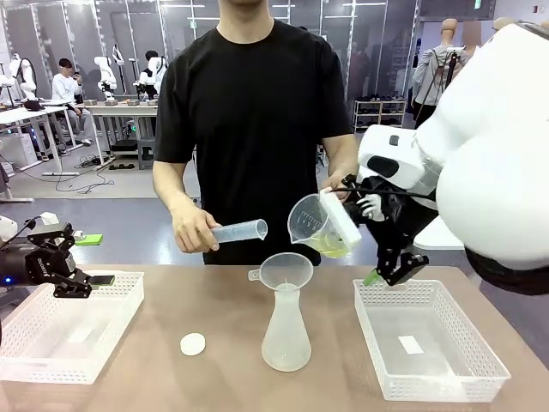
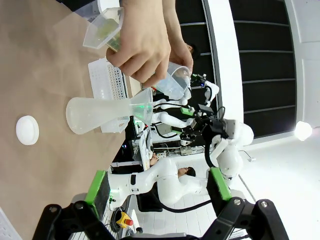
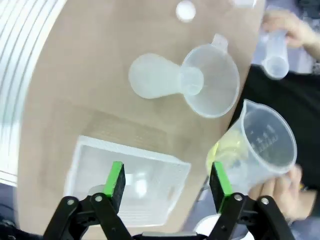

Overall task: Prepare the solutions needed for the experiment.
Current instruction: Once the solution is in the Big flask , pick up the Plastic Funnel and place it back into the right Organizing basket.

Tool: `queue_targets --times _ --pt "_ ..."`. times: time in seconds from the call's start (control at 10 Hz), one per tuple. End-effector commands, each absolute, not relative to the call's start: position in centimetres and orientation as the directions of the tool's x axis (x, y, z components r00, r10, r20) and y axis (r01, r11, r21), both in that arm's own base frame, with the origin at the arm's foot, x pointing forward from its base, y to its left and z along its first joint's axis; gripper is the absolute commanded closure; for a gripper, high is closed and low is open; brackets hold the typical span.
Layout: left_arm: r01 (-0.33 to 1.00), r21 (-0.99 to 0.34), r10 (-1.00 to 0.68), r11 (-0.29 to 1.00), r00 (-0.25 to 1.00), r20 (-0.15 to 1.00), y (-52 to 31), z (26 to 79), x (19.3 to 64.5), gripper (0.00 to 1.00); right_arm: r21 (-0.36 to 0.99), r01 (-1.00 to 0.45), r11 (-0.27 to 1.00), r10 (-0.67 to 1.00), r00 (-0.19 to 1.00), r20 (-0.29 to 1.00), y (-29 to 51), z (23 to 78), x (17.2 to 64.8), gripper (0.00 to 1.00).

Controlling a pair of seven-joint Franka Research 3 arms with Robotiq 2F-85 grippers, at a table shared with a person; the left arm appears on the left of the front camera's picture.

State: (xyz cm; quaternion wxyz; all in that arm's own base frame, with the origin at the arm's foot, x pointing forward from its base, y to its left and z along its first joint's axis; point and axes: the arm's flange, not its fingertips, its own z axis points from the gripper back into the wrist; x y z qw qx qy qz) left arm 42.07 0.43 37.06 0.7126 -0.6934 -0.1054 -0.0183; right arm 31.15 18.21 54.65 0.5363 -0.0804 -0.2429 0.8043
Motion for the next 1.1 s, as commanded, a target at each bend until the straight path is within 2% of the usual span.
queue_targets --times 0.0,0.1,0.2,0.4,0.5,0.6,1.0 --pt "0.178 -0.983 0.12 0.037 0.976 0.181 0.5 37.1 42.1 0.0 -0.365 -0.93 0.041 0.927 -0.102 0.362 15.7 55.0 33.2 0.15" --pt "0.178 -0.983 0.12 0.037 0.976 0.181 0.5 37.1 42.1 0.0 -0.29 -0.947 0.142 0.903 0.004 0.43 14.2 54.7 33.9 0.15" --pt "0.178 -0.983 0.12 0.037 0.976 0.181 0.5 37.1 42.1 0.0 -0.133 -0.955 0.265 0.844 0.163 0.51 12.6 54.4 34.9 0.15" --pt "0.178 -0.983 0.12 0.037 0.976 0.181 0.5 37.1 42.1 0.0 0.142 -0.865 0.481 0.676 0.469 0.569 8.8 53.0 38.1 0.15" --pt "0.178 -0.983 0.12 0.037 0.976 0.181 0.5 37.1 42.1 0.0 0.264 -0.795 0.546 0.572 0.584 0.576 7.2 52.0 39.4 0.15" --pt "0.178 -0.983 0.12 0.037 0.976 0.181 0.5 37.1 42.1 0.0 0.34 -0.731 0.592 0.487 0.66 0.572 5.9 51.3 40.0 0.15" --pt "0.178 -0.983 0.12 0.037 0.976 0.181 0.5 37.1 42.1 0.0 0.552 -0.566 0.613 0.274 0.807 0.524 3.9 47.5 40.8 0.15"
